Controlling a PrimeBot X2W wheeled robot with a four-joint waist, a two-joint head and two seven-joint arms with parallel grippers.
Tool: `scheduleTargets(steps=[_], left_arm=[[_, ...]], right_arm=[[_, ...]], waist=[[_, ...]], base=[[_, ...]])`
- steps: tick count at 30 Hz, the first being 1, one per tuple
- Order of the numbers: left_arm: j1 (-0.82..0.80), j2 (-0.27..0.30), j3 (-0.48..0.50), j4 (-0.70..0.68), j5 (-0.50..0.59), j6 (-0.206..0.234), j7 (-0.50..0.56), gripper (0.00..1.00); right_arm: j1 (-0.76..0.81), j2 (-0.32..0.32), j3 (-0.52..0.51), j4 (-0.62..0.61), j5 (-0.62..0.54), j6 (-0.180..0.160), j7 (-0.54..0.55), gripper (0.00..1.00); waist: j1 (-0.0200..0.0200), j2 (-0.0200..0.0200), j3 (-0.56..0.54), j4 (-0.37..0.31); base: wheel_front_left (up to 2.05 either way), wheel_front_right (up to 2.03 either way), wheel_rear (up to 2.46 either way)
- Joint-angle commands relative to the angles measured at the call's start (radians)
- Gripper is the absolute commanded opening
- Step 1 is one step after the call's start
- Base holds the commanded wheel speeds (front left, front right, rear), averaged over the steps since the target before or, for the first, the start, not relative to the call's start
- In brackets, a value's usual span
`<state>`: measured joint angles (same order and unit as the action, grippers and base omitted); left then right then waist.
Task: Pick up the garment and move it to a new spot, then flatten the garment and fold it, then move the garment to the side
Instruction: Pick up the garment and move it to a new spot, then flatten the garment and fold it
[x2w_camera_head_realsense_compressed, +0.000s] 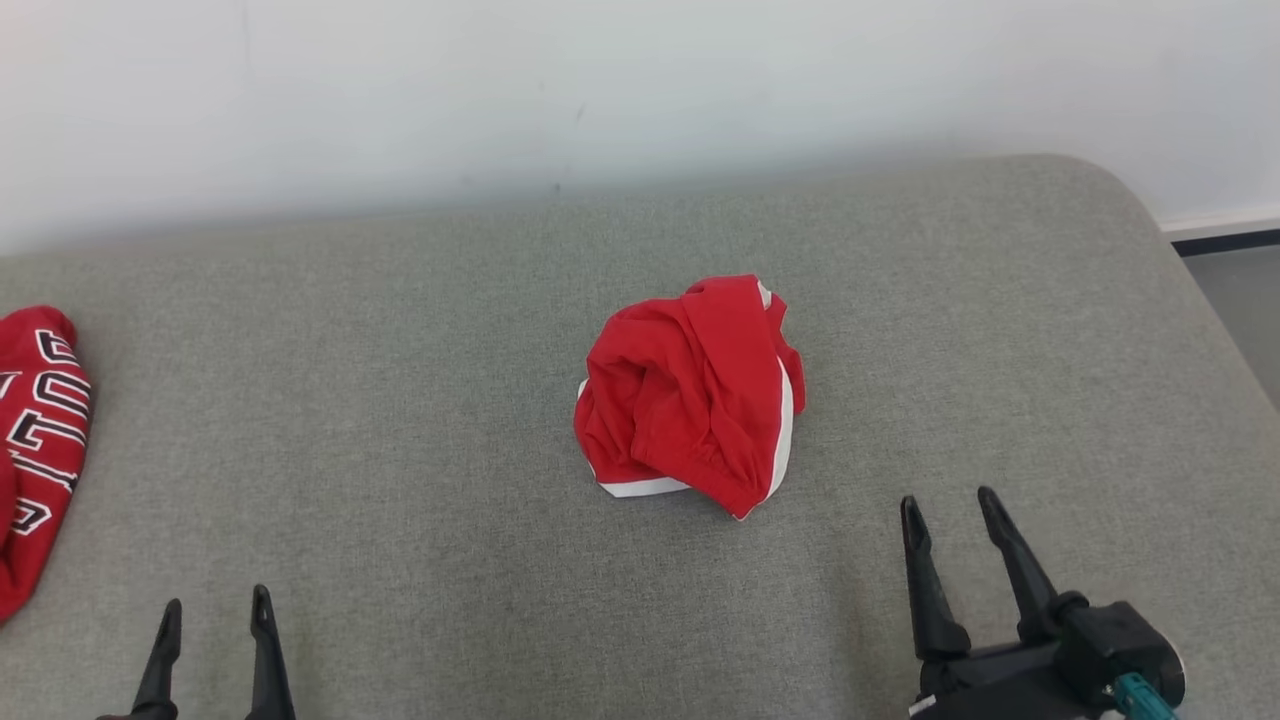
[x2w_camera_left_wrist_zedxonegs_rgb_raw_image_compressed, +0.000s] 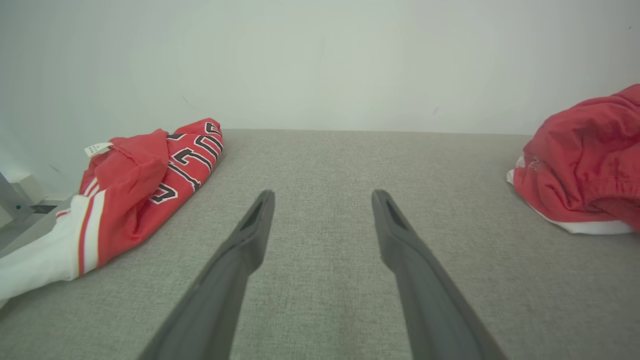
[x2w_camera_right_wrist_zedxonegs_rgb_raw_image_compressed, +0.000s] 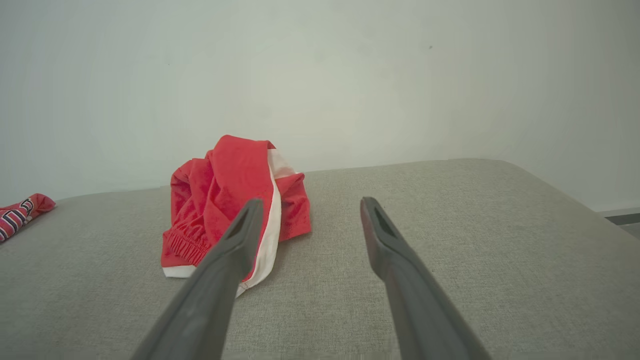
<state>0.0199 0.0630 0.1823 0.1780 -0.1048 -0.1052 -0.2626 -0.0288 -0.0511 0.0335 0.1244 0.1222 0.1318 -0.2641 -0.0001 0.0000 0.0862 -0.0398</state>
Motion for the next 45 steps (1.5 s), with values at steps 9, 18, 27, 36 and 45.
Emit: scheduleTargets(steps=[9,18,27,36,45], left_arm=[[0.022,-0.013,-0.007,0.034,0.021,-0.011,-0.003,1.00],[0.015,-0.013,-0.026,0.034,0.049,-0.017,-0.003,1.00],[0.026,-0.013,-0.029,0.033,0.073,-0.020,-0.003,1.00],[0.029,-0.013,-0.021,0.037,0.073,-0.022,-0.003,1.00],[0.030,-0.013,-0.025,0.041,0.063,-0.020,-0.003,1.00]], right_arm=[[0.045,0.001,-0.001,0.021,-0.011,-0.002,-0.001,1.00],[0.048,0.001,-0.009,0.031,-0.011,-0.002,-0.001,1.00],[0.051,0.001,-0.012,0.029,-0.007,-0.002,-0.001,1.00],[0.051,0.001,-0.010,0.028,-0.005,-0.002,-0.001,1.00],[0.053,0.001,-0.013,0.026,-0.006,-0.002,-0.001,1.00]], waist=[[0.0001,0.0000,-0.043,-0.001],[0.0001,0.0000,-0.052,0.009],[0.0001,0.0000,-0.050,0.012],[0.0001,0.0000,-0.051,0.012],[0.0001,0.0000,-0.052,0.012]], base=[[0.00,0.00,0.00],[0.00,0.00,0.00],[0.00,0.00,0.00],[0.00,0.00,0.00],[0.00,0.00,0.00]])
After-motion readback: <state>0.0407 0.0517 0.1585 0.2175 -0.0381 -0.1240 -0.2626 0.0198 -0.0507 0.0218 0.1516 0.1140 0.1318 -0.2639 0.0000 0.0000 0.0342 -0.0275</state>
